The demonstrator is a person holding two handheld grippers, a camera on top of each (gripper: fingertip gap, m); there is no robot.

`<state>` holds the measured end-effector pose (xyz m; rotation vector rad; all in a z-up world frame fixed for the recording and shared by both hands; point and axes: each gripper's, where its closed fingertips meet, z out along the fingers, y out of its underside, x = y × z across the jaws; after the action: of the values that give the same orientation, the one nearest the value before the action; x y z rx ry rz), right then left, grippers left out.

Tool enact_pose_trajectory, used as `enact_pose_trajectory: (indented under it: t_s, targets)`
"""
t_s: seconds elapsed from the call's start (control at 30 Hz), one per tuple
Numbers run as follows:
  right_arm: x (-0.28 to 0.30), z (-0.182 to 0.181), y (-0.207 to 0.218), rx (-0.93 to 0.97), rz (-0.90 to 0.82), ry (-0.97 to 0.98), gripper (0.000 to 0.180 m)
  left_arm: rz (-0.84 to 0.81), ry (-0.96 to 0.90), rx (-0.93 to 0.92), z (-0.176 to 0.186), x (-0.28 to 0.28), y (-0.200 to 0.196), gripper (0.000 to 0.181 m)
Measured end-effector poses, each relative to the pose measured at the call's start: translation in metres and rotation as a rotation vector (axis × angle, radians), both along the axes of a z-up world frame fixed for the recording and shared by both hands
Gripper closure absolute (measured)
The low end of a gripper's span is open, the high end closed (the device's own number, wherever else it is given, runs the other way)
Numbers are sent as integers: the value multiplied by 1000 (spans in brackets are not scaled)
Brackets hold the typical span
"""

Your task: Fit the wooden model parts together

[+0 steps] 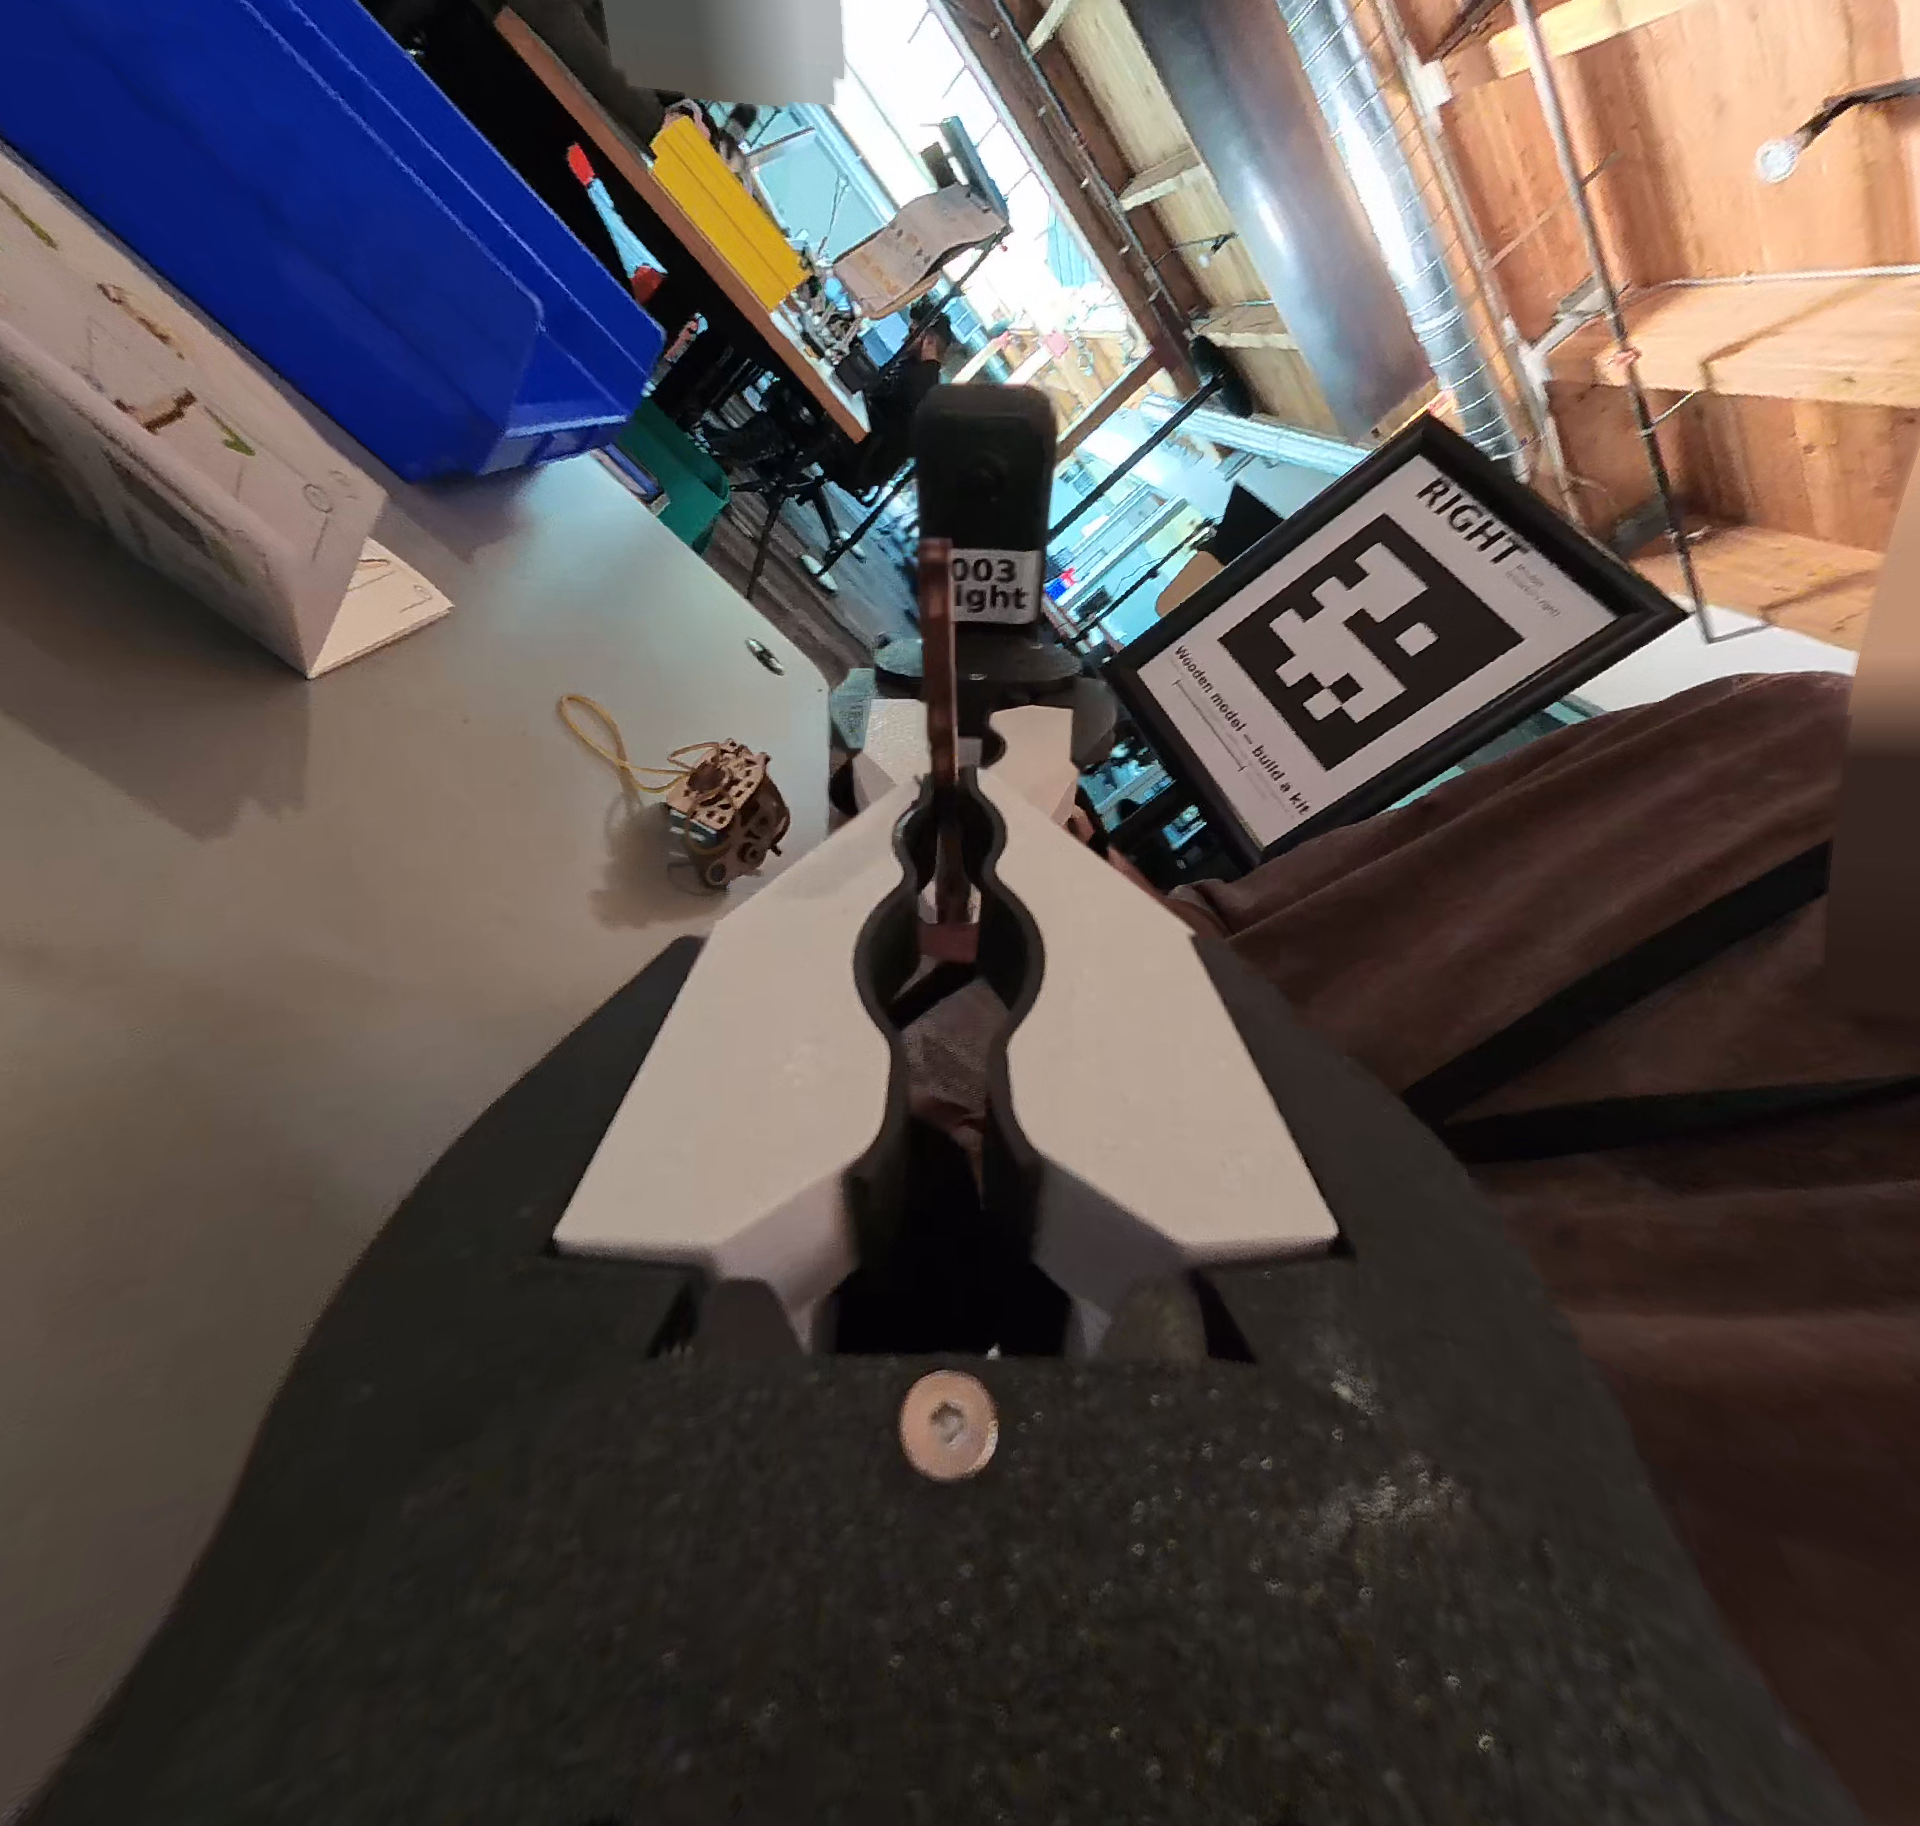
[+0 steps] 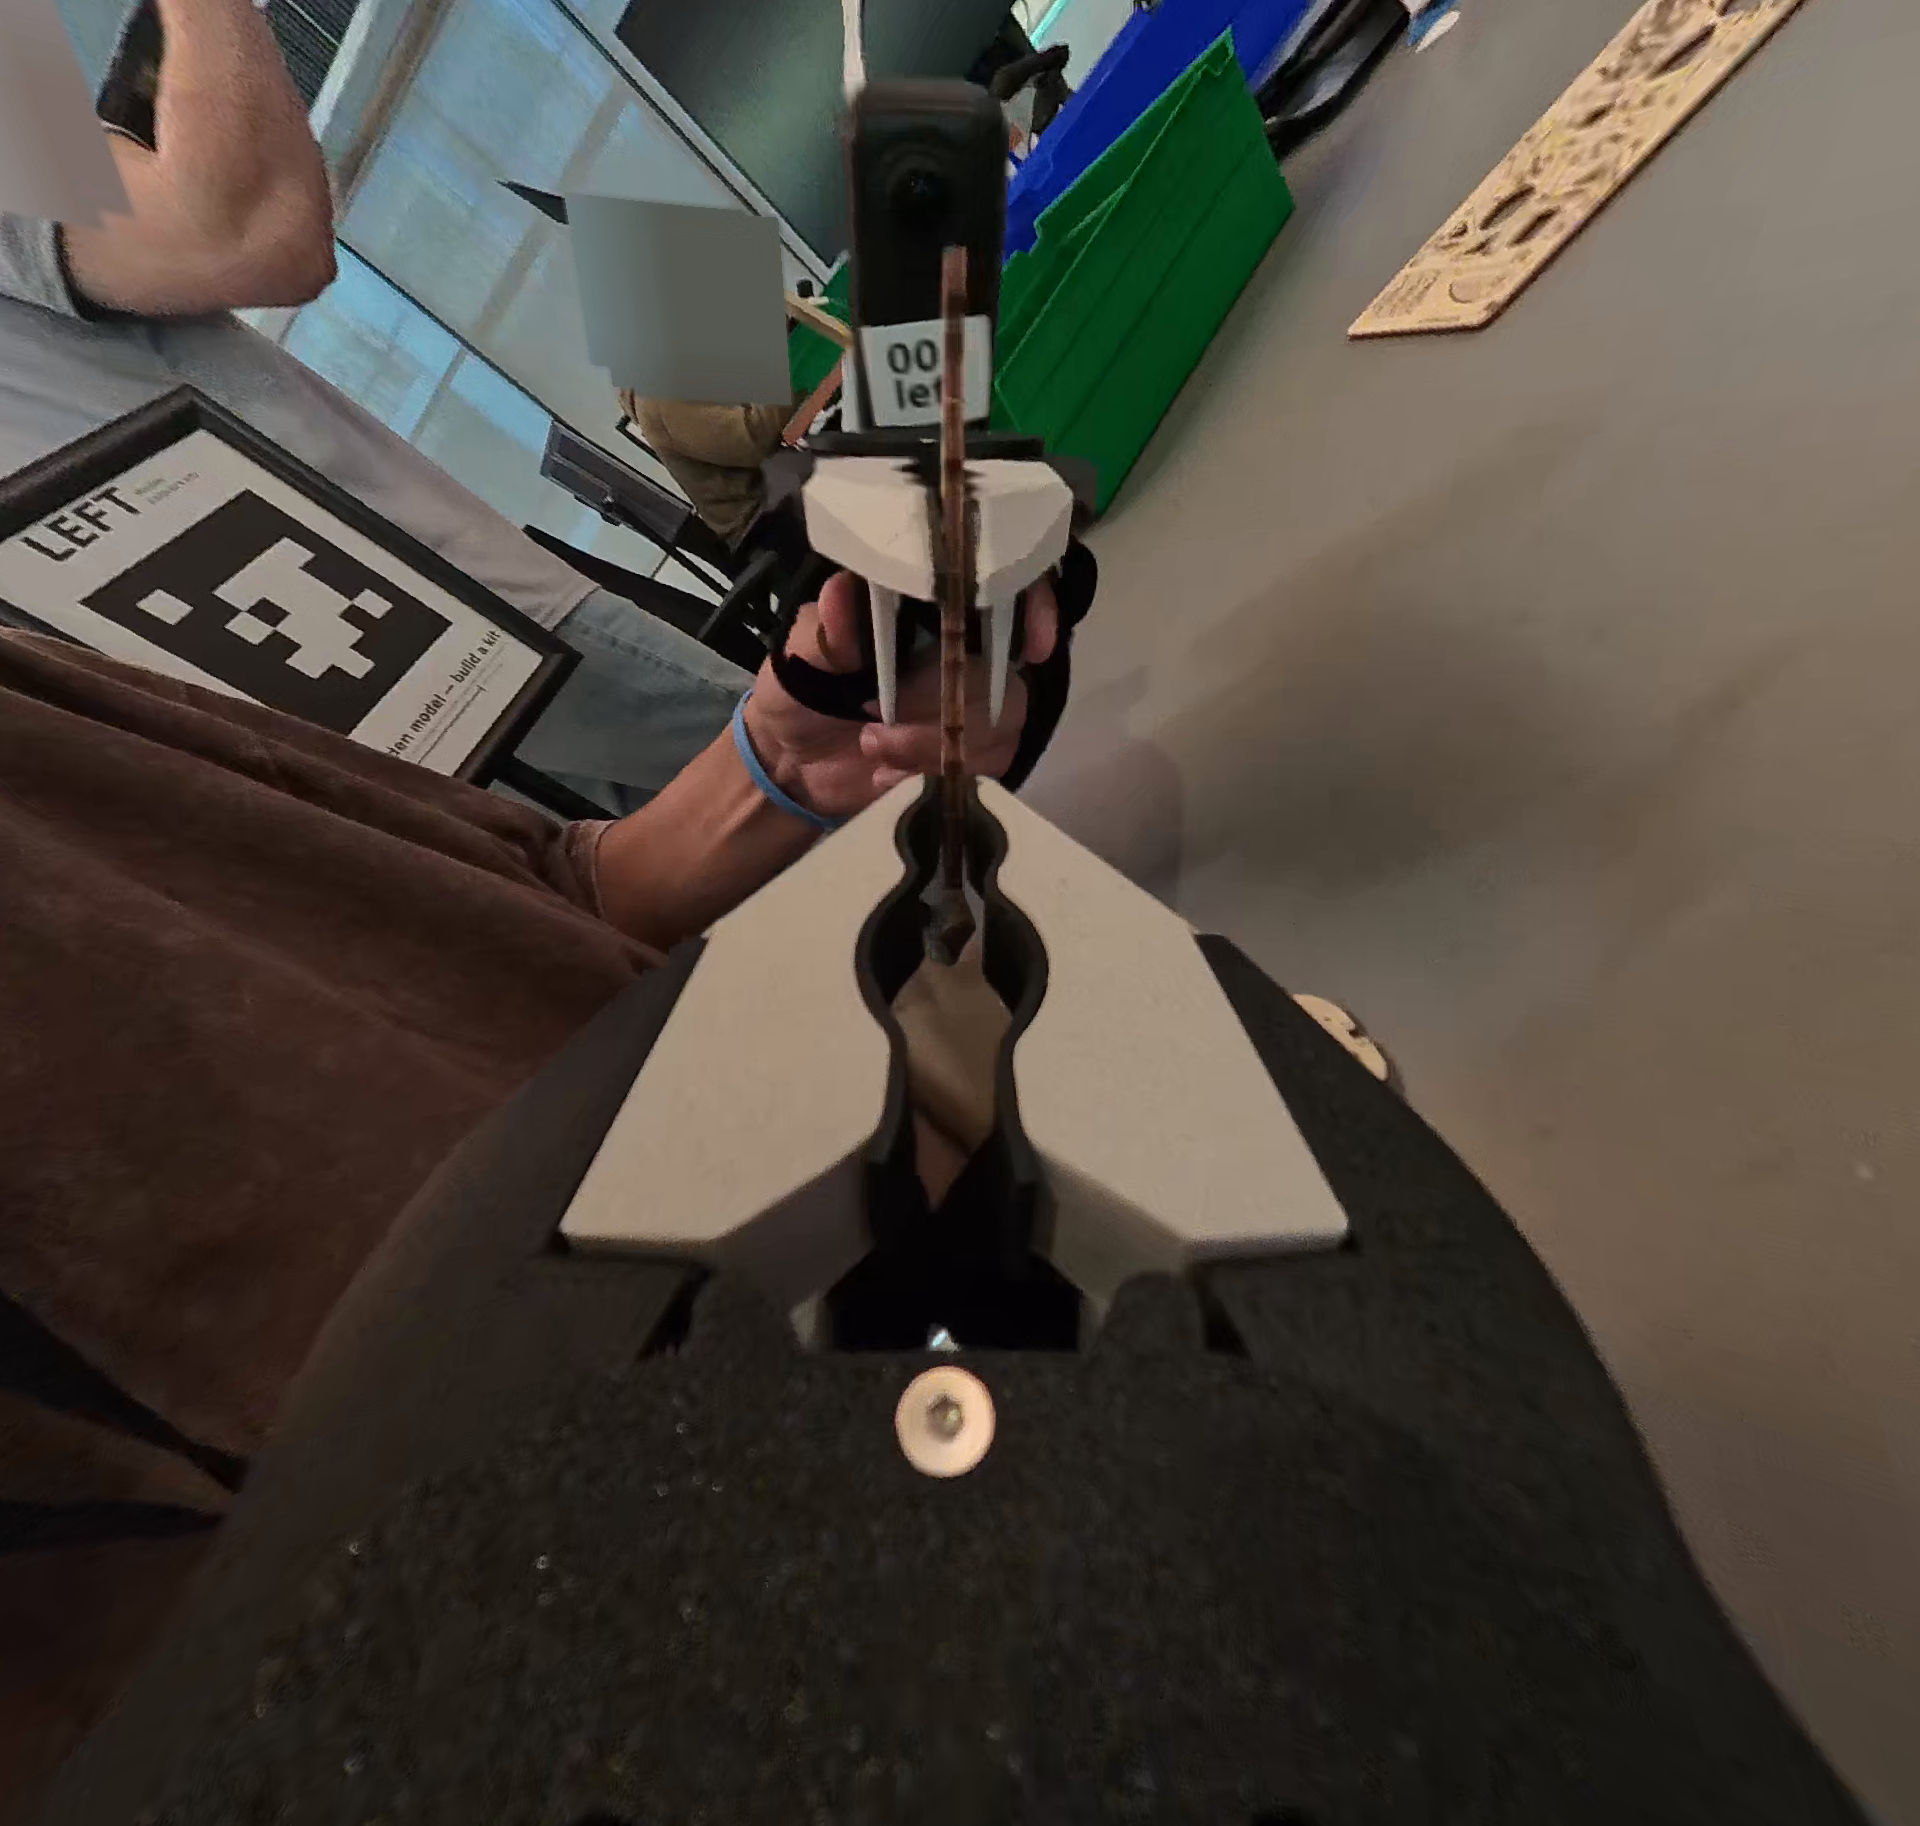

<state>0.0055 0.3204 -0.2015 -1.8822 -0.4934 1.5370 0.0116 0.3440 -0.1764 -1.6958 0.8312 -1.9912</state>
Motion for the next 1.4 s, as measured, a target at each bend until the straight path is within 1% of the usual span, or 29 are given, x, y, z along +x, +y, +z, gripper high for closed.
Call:
enact_pose_trajectory:
  t_s: [0.03,0.1,0.17,0.23,0.3,0.33,0.43,0.53,0.63,0.77,0.87,0.93,1.0,1.03,1.07,1.13,1.23,1.3,1.37,1.4]
  targets:
    - [0,3,-1,24,8,11,177,-11,-11,-17,2,-1,-1,180]
    - [5,0,0,101,7,-54,167,-14,18,-33,-2,-6,1,180]
    - [15,-19,3,236,-7,-258,163,4,94,0,-9,-17,6,180]
    - [24,-46,4,377,2,-500,147,35,211,41,-21,-28,9,180]
    - [24,-72,2,454,30,-658,129,72,337,83,-39,-37,10,180]
    - [23,-83,2,457,24,-707,128,71,372,91,-45,-39,7,180]
    - [18,-102,1,384,9,-753,133,67,425,81,-60,-43,0,180]
    - [13,-104,6,303,-71,-726,130,97,451,66,-66,-46,3,180]
    - [12,-109,6,241,-136,-760,129,113,456,67,-67,-47,5,180]
    - [15,-112,-4,49,-190,-871,132,114,456,44,-70,-48,5,180]
    - [13,-110,-3,1,-270,-896,130,114,442,16,-69,-48,5,180]
    - [13,-113,0,-9,-285,-953,123,112,431,0,-68,-47,4,180]
    - [9,-120,0,-30,-264,-986,124,105,430,-12,-70,-47,3,180]
    - [7,-124,0,-49,-253,-995,124,105,431,-19,-71,-47,3,180]
    - [7,-125,1,-52,-254,-999,129,103,429,-28,-71,-47,3,180]
    - [8,-124,3,-57,-248,-1012,144,104,427,-39,-72,-48,3,180]
    - [12,-119,10,-41,-246,-993,145,130,440,-34,-74,-53,8,180]
    - [7,-103,20,-14,-255,-860,145,153,439,-44,-74,-56,12,180]
    - [-4,-66,34,50,-275,-580,145,189,396,-75,-68,-56,18,180]
    - [-5,-46,43,84,-311,-435,145,213,346,-98,-61,-55,21,180]
